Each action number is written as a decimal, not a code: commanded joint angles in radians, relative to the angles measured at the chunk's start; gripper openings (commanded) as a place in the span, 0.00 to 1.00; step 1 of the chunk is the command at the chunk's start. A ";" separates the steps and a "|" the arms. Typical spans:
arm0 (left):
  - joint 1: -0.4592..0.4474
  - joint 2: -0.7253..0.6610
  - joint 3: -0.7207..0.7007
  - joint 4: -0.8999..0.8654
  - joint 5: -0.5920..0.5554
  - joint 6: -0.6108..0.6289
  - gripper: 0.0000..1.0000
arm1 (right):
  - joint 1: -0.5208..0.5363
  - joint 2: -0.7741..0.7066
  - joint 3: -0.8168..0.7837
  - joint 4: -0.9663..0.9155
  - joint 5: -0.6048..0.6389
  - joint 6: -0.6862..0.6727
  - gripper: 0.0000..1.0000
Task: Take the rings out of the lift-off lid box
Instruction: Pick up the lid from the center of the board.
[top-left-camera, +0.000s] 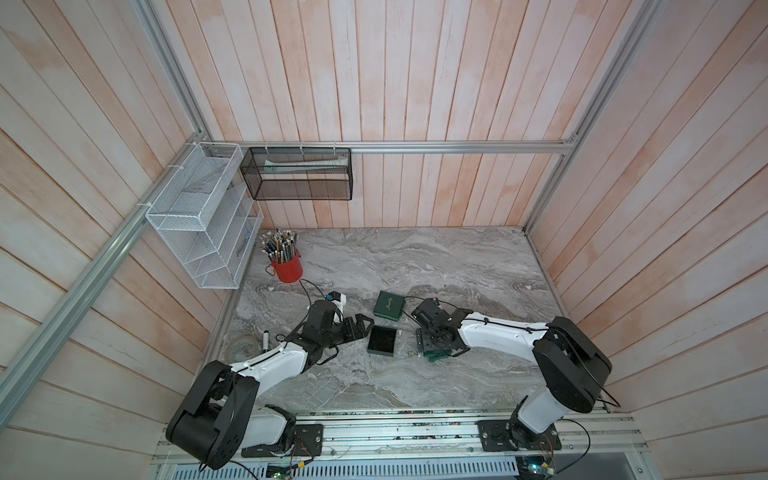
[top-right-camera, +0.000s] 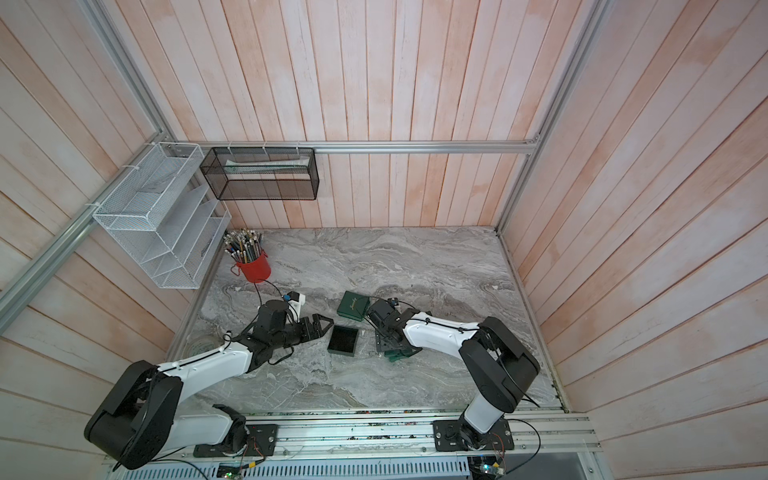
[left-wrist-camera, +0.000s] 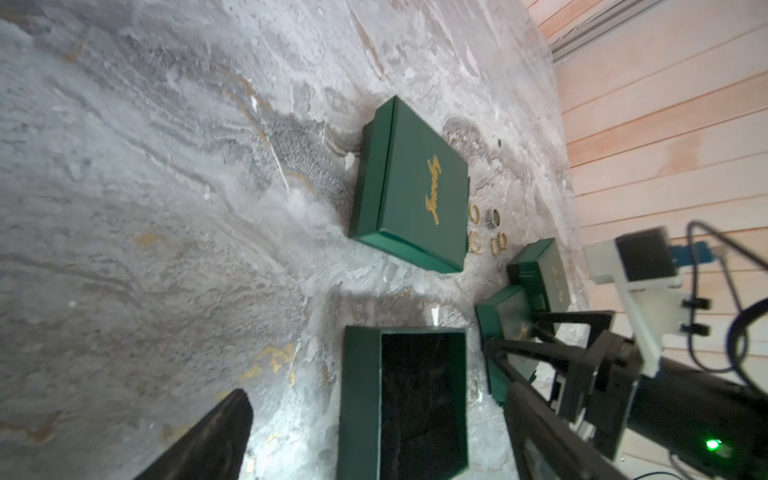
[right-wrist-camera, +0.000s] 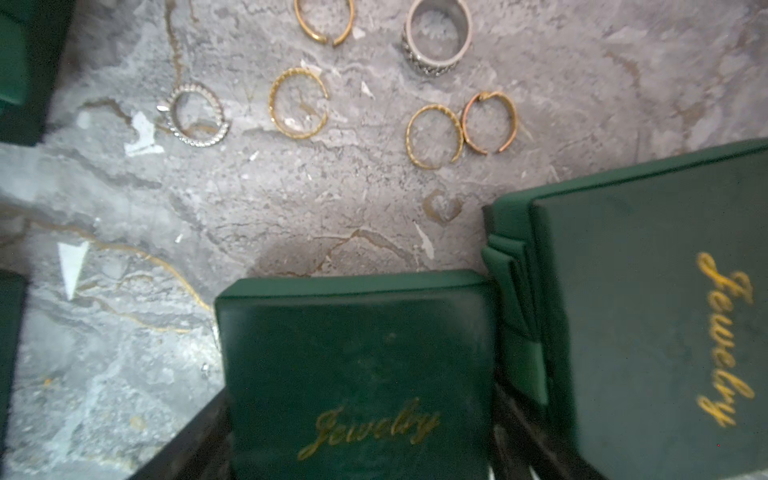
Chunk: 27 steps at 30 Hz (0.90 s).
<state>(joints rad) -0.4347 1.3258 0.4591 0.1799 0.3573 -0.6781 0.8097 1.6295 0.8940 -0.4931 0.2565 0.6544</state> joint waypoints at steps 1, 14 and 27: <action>-0.022 -0.004 -0.034 0.004 -0.021 -0.005 0.93 | -0.007 -0.029 -0.014 0.030 -0.026 0.007 0.80; -0.114 0.018 -0.057 0.061 -0.016 -0.035 0.78 | -0.032 -0.077 0.000 0.095 -0.106 -0.012 0.79; -0.227 0.147 0.027 0.170 0.007 -0.081 0.77 | -0.044 -0.144 -0.044 0.100 -0.118 -0.014 0.79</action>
<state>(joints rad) -0.6464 1.4422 0.4587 0.2779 0.3431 -0.7319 0.7704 1.5032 0.8616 -0.3828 0.1394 0.6506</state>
